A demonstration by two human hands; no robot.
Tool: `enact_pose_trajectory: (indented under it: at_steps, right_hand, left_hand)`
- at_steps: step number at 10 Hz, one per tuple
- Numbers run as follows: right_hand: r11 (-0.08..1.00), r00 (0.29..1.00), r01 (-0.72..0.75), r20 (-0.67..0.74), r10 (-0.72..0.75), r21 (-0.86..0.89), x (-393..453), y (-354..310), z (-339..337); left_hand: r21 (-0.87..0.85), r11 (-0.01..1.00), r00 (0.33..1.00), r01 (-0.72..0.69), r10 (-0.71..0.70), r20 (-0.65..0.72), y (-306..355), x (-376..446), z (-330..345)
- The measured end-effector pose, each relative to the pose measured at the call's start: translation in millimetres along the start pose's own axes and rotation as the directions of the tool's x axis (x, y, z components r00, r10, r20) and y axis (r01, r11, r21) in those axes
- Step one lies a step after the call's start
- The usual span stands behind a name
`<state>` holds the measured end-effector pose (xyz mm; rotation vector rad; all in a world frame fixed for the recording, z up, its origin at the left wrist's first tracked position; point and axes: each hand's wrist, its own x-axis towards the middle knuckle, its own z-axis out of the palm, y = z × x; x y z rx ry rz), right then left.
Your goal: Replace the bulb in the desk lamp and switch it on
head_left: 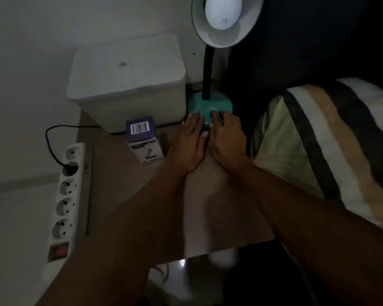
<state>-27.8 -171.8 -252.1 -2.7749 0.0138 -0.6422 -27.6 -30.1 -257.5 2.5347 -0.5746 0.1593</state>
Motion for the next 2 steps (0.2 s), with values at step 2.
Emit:
enact_pose_trajectory:
  at_steps: [2]
  right_hand:
    - [0.996,0.983,-0.030,0.186,0.015,0.082,3,-3,-14]
  left_hand:
    - [0.080,0.997,1.000,-0.022,0.020,0.016,0,-1,-3]
